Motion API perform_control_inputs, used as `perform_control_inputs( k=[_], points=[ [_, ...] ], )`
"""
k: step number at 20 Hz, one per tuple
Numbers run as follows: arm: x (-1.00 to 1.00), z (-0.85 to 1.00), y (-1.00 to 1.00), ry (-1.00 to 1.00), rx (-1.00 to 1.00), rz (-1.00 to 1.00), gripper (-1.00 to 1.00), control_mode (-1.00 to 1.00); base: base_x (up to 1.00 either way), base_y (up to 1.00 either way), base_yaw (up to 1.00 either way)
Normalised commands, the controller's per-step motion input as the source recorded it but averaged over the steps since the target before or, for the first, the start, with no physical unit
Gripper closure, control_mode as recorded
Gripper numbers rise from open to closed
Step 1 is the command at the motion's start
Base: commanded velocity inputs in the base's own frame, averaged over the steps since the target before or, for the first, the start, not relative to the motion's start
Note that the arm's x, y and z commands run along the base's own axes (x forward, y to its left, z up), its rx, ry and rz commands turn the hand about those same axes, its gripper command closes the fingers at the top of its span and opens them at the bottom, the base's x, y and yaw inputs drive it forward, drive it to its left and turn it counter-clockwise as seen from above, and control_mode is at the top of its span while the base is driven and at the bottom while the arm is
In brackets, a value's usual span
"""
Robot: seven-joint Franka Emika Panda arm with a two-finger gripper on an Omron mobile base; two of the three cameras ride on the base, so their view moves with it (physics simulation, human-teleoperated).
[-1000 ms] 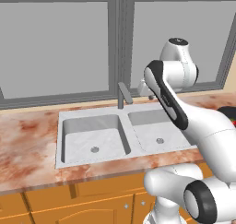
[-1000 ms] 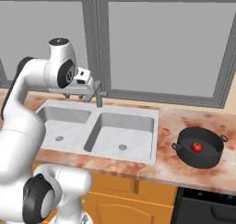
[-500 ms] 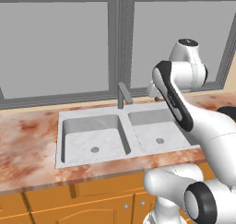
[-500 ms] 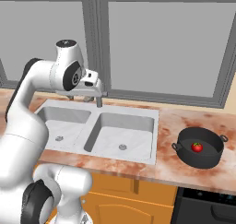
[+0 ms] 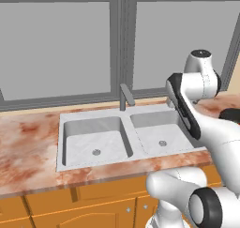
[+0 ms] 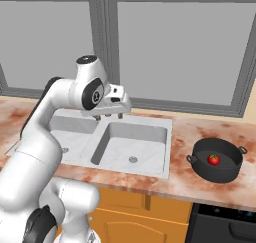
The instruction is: Dump the tomato from the pot into the sink. Then turn on the water and wash the tomato. Then turn off the water and put the tomato back in the pot.
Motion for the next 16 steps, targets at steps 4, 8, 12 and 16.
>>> perform_control_inputs(
  k=[4,8,12,16],
  points=[
    [0.01,-0.02,-0.5,0.05,-0.01,-0.04,-1.0,-1.0,0.0,0.0,0.0],
    [0.03,0.0,-0.58,0.1,0.0,-0.07,-1.0,-1.0,0.0,0.0,0.0],
    [0.0,0.0,-0.64,0.09,0.0,-0.07,-1.0,-1.0,0.0,0.0,0.0],
    [0.0,0.0,-0.71,0.06,0.0,-0.06,-1.0,-1.0,0.0,0.0,0.0]
  ],
)
